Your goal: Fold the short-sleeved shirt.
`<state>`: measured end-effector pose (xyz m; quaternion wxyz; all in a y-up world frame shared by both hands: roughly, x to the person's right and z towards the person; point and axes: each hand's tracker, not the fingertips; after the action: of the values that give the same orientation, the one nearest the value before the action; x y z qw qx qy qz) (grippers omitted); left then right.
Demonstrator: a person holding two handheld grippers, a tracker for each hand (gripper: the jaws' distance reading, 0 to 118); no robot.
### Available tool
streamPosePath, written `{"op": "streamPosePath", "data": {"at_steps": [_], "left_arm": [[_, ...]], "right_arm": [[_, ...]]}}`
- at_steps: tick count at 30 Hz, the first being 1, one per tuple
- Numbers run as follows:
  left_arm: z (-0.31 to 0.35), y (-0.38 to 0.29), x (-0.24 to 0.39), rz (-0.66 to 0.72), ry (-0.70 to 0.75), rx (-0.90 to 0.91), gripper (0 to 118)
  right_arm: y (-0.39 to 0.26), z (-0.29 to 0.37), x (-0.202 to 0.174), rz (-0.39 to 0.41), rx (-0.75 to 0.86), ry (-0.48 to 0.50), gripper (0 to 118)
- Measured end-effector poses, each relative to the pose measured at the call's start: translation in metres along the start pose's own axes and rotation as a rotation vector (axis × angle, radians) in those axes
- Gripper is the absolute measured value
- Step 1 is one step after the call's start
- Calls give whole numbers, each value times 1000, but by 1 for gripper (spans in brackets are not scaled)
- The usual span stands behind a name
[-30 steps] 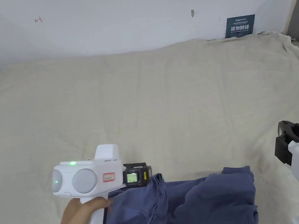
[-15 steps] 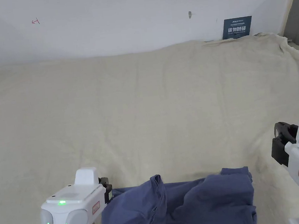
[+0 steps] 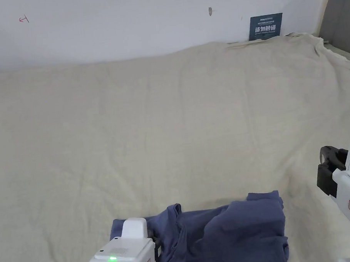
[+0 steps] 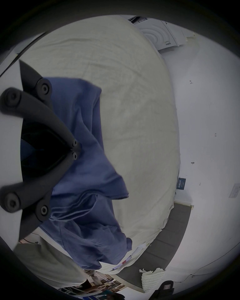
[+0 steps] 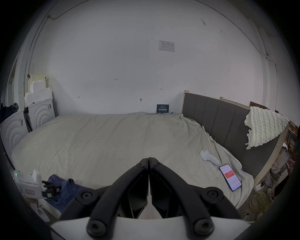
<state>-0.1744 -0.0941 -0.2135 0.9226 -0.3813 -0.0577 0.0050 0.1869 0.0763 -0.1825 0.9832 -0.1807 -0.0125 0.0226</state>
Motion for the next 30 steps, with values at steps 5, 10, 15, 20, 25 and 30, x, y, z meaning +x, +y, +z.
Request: {"op": "streamPosePath", "data": {"at_steps": [5, 10, 15, 20, 25, 30], "left_arm": [[-1, 3, 21, -7, -18, 11, 0], [-6, 4, 39, -10, -55, 12, 0], [-9, 5, 56, -20, -74, 12, 0], [-3, 8, 61, -39, -116, 8, 0], [17, 28, 44, 27, -172, 15, 0], [46, 58, -3, 86, -311, -66, 0]], "right_arm": [[-3, 0, 9, -4, -7, -13, 0], [-4, -2, 15, -16, -12, -23, 0], [-4, 0, 15, -14, -13, -27, 0], [-3, 0, 14, -16, -12, -28, 0], [0, 1, 11, -11, -6, -20, 0], [5, 3, 5, 0, 5, -7, 0]]}}
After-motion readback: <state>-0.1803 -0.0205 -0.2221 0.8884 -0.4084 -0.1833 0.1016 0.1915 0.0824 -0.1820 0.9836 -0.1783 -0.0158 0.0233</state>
